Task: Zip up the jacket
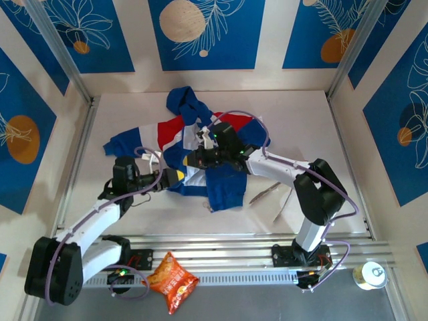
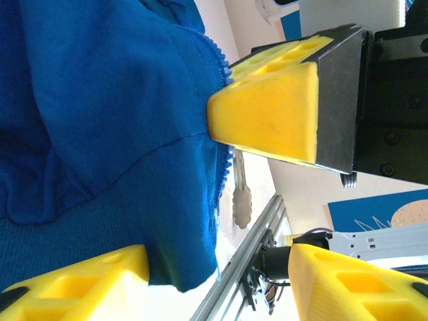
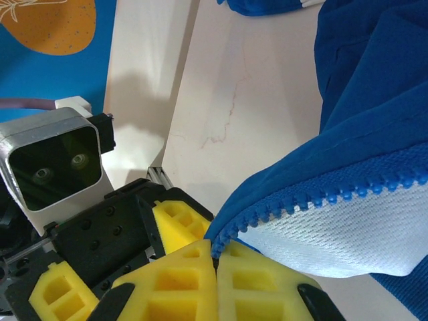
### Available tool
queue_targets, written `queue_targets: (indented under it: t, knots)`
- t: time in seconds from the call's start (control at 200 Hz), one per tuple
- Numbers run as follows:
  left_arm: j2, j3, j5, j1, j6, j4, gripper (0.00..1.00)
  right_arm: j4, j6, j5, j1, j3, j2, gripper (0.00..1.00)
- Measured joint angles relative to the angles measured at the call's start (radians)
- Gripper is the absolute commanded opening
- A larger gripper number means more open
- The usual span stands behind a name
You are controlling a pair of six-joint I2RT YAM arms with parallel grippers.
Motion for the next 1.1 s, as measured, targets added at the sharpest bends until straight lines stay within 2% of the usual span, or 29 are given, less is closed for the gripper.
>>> queue_targets:
  t: [0.2, 0.32, 0.59, 0.875, 0.955, 1.04, 1.1]
  knots:
    - [-0.019, 0.012, -0.019, 0.015, 0.04, -0.068, 0.65, -0.042, 0.0, 0.0, 0.0, 0.019, 0.013, 0.0]
    - [-0.034, 0.039, -0.053, 0.029, 0.08, -0.129, 0.65, -0.067, -0.001, -0.004, 0.0, 0.044, 0.027, 0.0]
    - [0.064, 0.046, -0.005, 0.031, 0.042, -0.032, 0.55, -0.098, -0.001, -0.018, 0.003, 0.083, 0.054, 0.0]
    - [0.068, 0.023, 0.014, 0.031, 0.015, 0.032, 0.49, -0.118, -0.002, -0.031, 0.007, 0.095, 0.063, 0.0]
    - [0.068, 0.023, 0.015, 0.031, 0.013, 0.042, 0.42, -0.124, -0.006, -0.035, 0.011, 0.1, 0.068, 0.0]
    - [0.072, 0.02, 0.018, 0.031, -0.003, 0.053, 0.18, -0.129, -0.011, -0.039, 0.014, 0.105, 0.075, 0.0]
    - [0.075, 0.014, 0.018, 0.032, -0.002, 0.061, 0.06, -0.134, -0.013, -0.043, 0.015, 0.108, 0.079, 0.0]
